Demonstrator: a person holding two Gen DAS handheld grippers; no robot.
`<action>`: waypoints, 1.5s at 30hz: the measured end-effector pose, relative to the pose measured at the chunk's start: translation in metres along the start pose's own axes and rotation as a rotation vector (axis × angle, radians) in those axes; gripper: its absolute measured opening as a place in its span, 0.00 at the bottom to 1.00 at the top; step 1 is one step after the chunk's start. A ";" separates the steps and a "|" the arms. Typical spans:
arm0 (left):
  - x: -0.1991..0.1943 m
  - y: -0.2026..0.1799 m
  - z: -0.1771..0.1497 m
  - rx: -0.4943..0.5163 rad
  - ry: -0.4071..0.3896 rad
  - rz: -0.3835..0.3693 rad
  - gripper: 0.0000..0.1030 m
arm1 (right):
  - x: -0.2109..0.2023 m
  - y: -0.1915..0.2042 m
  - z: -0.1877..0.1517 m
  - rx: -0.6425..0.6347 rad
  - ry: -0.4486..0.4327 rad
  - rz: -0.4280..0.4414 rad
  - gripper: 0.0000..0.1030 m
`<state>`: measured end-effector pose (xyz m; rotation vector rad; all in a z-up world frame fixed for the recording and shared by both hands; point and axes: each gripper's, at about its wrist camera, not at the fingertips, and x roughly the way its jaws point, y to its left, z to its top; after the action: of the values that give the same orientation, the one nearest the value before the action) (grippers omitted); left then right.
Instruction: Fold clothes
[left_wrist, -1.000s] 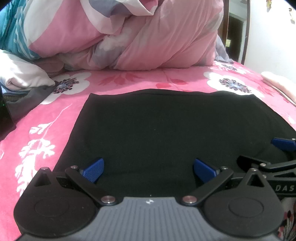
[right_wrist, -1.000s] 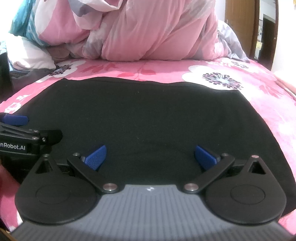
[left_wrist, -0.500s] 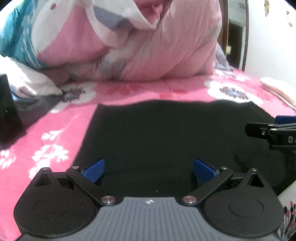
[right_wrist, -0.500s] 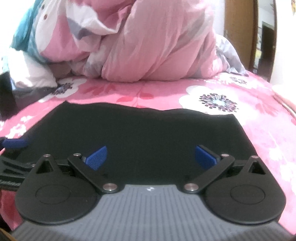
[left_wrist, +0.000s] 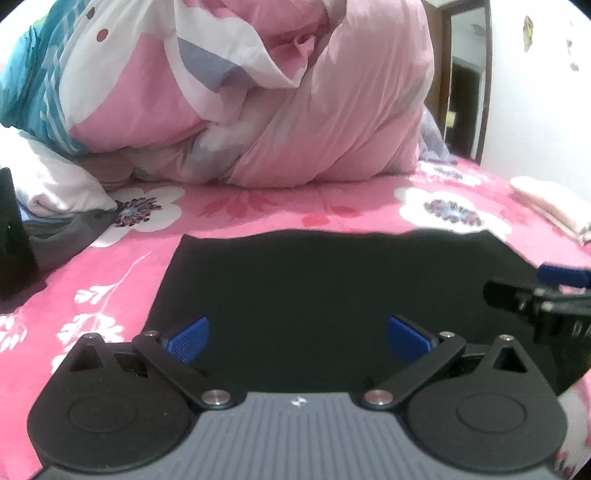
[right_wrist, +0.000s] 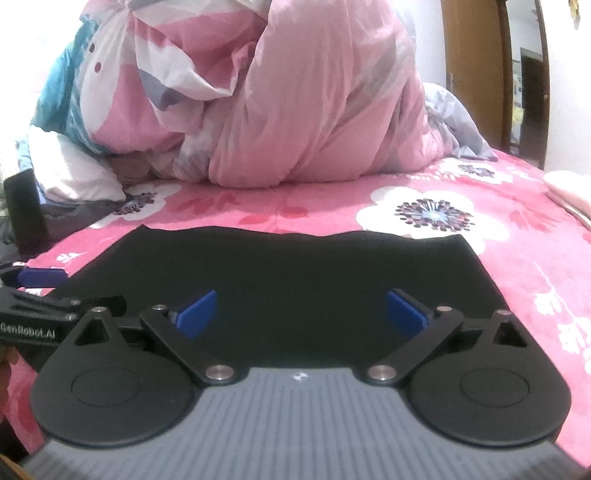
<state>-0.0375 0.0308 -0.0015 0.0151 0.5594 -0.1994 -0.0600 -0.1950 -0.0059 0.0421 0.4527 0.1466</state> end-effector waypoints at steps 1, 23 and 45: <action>0.001 -0.001 0.002 -0.008 -0.004 -0.002 0.99 | 0.000 -0.002 0.000 0.002 0.002 0.008 0.92; 0.126 0.043 0.059 -0.075 0.212 0.009 0.19 | 0.089 -0.108 0.042 0.128 0.239 0.132 0.16; 0.163 0.071 0.090 -0.102 0.233 0.178 0.39 | 0.138 -0.192 0.071 0.277 0.284 0.011 0.08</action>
<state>0.1586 0.0640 -0.0140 -0.0108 0.7955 0.0051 0.1191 -0.3642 -0.0162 0.2986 0.7544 0.1002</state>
